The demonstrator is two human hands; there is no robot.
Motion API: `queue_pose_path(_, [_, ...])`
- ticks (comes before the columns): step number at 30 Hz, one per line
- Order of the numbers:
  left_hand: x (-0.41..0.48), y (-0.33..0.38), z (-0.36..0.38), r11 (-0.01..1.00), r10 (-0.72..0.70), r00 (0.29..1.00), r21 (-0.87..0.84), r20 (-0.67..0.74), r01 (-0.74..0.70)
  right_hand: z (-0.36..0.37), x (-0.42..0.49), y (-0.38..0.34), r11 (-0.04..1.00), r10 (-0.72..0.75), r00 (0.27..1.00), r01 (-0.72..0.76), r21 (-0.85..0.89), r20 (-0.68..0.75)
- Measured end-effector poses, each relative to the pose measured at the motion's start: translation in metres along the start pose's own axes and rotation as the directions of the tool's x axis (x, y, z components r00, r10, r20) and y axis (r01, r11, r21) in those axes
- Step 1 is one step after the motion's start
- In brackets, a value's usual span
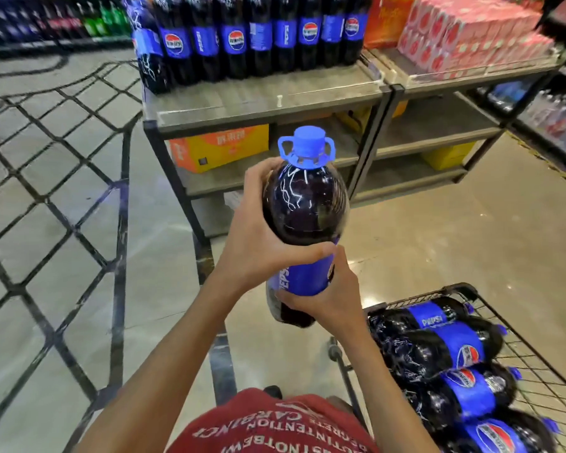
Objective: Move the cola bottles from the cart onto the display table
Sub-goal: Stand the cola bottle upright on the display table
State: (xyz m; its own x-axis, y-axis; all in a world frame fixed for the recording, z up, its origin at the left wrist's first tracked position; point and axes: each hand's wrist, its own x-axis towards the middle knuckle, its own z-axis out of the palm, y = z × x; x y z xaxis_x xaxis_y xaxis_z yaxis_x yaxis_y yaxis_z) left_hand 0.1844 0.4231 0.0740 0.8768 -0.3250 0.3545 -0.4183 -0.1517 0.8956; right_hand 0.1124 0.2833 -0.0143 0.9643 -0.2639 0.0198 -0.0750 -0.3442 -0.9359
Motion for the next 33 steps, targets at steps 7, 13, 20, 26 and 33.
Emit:
queue_pose_path(7, [0.053, -0.035, -0.027, 0.999, -0.016, 0.998, 0.038, -0.056, 0.018, 0.029, 0.069, -0.005, 1.0, -0.005, 0.998, 0.005, 0.002, 0.057])
queue_pose_path(13, [0.117, -0.067, -0.036, 0.998, -0.046, 0.995, 0.045, -0.086, 0.05, 0.043, 0.144, -0.001, 1.0, -0.002, 0.995, 0.002, -0.003, 0.1])
queue_pose_path(20, [0.22, -0.112, -0.033, 0.994, -0.092, 0.986, 0.047, -0.14, 0.099, 0.045, 0.263, 0.005, 1.0, -0.019, 0.989, 0.017, 0.01, 0.148])
queue_pose_path(26, [0.314, -0.143, -0.026, 0.993, -0.111, 0.978, 0.028, -0.176, 0.118, 0.038, 0.369, 0.005, 0.998, -0.061, 0.981, 0.062, 0.0, 0.183])
queue_pose_path(33, [0.403, -0.176, -0.019, 0.99, -0.137, 0.976, 0.016, -0.168, 0.142, 0.034, 0.466, 0.012, 0.998, -0.06, 0.983, 0.059, 0.009, 0.176])
